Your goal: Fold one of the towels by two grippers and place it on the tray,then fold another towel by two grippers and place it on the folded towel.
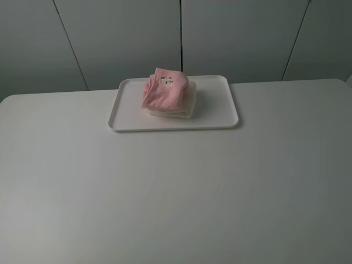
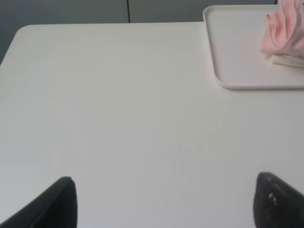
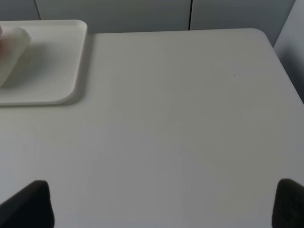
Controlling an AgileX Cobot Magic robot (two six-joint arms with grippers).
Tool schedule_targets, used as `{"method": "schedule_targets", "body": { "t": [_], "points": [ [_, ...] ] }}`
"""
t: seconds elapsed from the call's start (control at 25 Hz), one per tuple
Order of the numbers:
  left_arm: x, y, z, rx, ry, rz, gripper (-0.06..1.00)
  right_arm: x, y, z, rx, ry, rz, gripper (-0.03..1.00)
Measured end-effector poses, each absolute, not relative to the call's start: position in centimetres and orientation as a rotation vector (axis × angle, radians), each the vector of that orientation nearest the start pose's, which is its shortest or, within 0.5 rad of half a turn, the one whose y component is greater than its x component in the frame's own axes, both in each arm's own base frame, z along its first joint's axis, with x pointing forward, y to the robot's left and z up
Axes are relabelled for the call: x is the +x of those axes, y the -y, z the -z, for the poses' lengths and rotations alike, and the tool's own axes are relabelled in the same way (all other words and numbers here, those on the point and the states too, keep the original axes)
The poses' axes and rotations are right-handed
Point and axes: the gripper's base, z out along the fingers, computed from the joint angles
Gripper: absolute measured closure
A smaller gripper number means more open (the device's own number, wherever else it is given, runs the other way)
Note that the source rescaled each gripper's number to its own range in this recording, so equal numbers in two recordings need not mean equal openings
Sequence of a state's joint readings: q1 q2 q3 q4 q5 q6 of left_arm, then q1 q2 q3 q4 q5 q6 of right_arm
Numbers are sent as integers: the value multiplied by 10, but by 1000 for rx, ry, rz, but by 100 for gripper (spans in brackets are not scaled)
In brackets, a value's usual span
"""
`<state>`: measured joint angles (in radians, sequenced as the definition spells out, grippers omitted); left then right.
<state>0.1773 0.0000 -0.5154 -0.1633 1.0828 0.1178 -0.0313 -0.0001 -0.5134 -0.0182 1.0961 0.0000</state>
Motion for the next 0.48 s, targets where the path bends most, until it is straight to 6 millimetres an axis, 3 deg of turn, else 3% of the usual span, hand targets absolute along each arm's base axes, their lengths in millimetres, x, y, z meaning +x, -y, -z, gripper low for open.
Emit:
{"method": "schedule_targets", "body": {
  "t": [0.48],
  "points": [
    [-5,14,-280,-50,-2043,9,-2,-8,1,-278,34,-2066,43,-3]
  ]
}}
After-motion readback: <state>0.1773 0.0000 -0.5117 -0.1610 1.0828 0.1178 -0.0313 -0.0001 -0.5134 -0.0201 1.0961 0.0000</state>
